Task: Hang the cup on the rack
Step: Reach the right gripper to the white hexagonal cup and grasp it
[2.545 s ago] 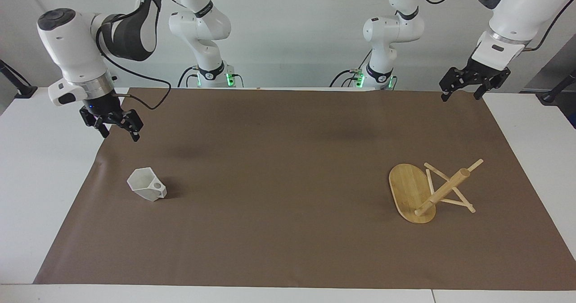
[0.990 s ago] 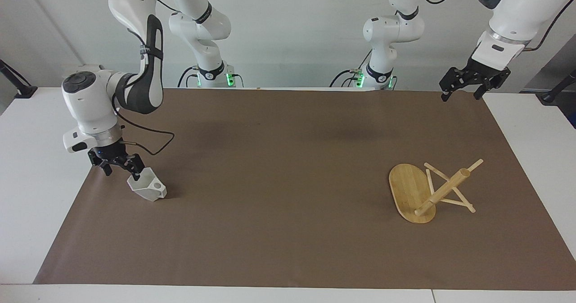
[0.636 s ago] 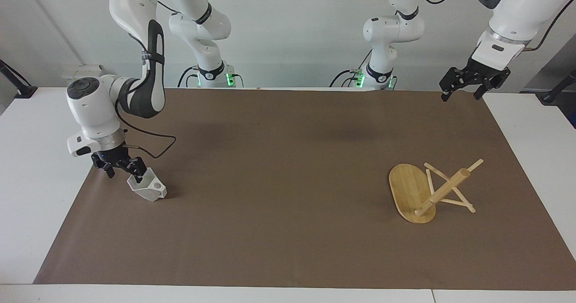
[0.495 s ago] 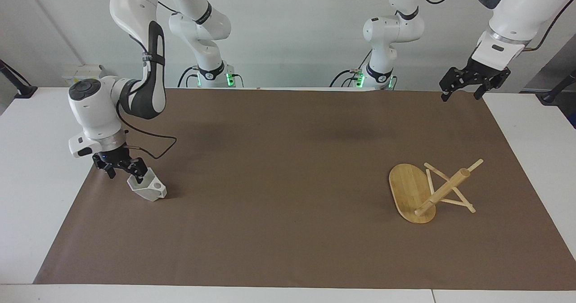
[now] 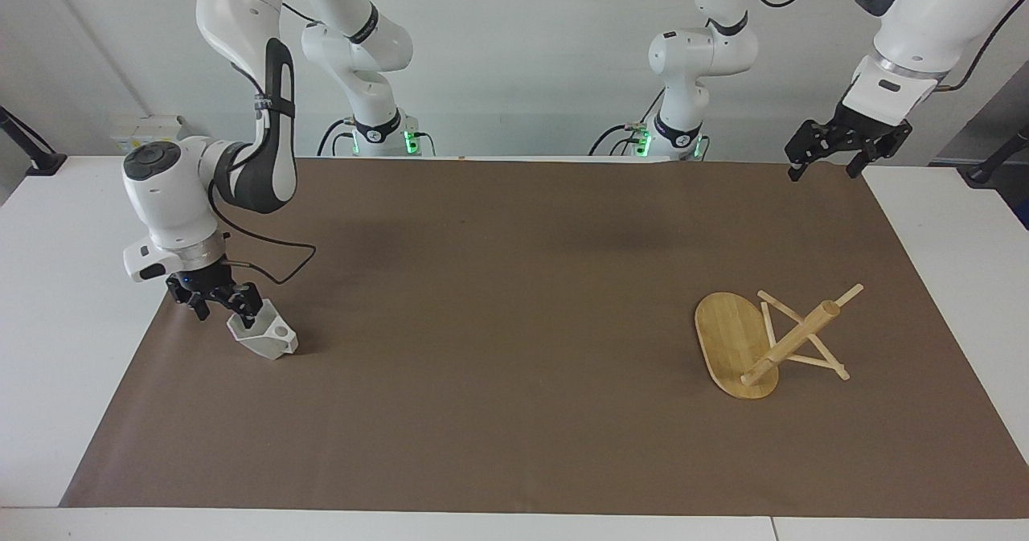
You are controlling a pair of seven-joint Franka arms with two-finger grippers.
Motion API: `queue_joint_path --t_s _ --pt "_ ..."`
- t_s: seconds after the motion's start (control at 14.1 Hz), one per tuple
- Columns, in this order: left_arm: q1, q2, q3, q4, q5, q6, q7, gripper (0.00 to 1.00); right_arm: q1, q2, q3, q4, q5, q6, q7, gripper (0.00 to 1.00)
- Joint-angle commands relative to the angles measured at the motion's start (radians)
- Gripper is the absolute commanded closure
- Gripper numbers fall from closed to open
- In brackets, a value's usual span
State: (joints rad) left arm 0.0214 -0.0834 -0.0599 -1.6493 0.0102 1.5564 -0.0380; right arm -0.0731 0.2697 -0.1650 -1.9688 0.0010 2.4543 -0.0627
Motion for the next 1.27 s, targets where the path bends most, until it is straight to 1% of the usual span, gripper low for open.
queue_joint_path --t_s 0.0,0.14,0.28,0.42,0.49,0.78,1.2 --pt "0.015 -0.029 -0.008 -0.032 0.002 0.007 0.007 0.0 -0.008 -0.006 0.006 -0.013 0.01 0.012 -0.009 0.56" --pt "0.015 -0.029 -0.008 -0.032 0.002 0.007 0.007 0.0 -0.007 -0.006 0.005 -0.012 0.01 0.011 -0.008 0.76" --pt "0.015 -0.029 -0.008 -0.032 0.002 0.007 0.007 0.0 -0.008 -0.006 0.005 -0.012 0.011 0.011 -0.008 0.85" --pt "0.015 -0.029 -0.008 -0.032 0.002 0.005 0.007 0.0 -0.007 -0.006 0.005 -0.012 0.011 0.009 -0.008 0.97" --pt "0.015 -0.029 -0.008 -0.032 0.002 0.005 0.007 0.0 -0.007 -0.006 0.005 -0.01 0.01 0.003 -0.008 1.0" --pt "0.015 -0.029 -0.008 -0.032 0.002 0.007 0.007 0.0 -0.007 -0.009 0.007 -0.005 0.01 -0.008 -0.006 1.0" --pt "0.015 -0.029 -0.008 -0.032 0.002 0.005 0.007 0.0 -0.007 -0.024 0.018 0.033 0.013 -0.107 -0.006 1.0"
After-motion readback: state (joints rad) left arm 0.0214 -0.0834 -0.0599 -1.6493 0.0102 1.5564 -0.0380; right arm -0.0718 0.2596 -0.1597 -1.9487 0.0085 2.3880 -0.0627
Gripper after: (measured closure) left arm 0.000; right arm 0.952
